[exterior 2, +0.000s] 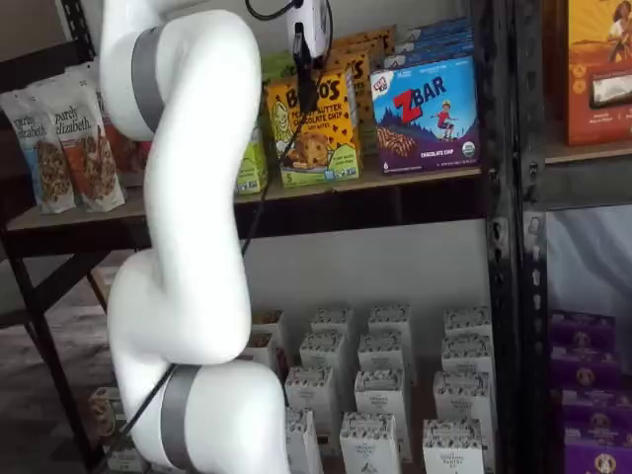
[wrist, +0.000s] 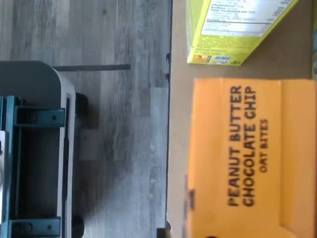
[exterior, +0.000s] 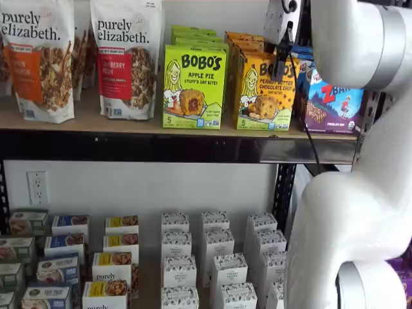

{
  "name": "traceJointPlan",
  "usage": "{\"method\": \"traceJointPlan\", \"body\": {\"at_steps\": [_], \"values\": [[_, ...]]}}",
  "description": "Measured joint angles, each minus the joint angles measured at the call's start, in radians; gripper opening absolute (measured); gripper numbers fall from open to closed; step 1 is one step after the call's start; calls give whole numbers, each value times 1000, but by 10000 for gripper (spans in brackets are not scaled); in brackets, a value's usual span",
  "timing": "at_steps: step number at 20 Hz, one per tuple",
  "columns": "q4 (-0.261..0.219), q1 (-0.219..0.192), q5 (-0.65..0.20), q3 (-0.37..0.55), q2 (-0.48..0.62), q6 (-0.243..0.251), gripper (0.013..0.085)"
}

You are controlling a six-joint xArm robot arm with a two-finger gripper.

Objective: Pick up the orange box on the top shelf, the fifth box from the left

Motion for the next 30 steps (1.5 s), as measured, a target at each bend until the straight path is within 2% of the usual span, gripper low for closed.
{"method": "traceJointPlan", "body": {"at_steps": [3, 5, 6, 7, 21, 30], "values": [[1, 1, 6, -4, 2, 2, 490], [2, 2, 5, -4, 1, 3, 410], [2, 3, 4, -3, 1, 4, 410], [2, 3, 3, -2, 0, 4, 370], [-10, 7, -16, 25, -21, 5, 370], [50, -38, 55, 22, -79, -17, 370]]}}
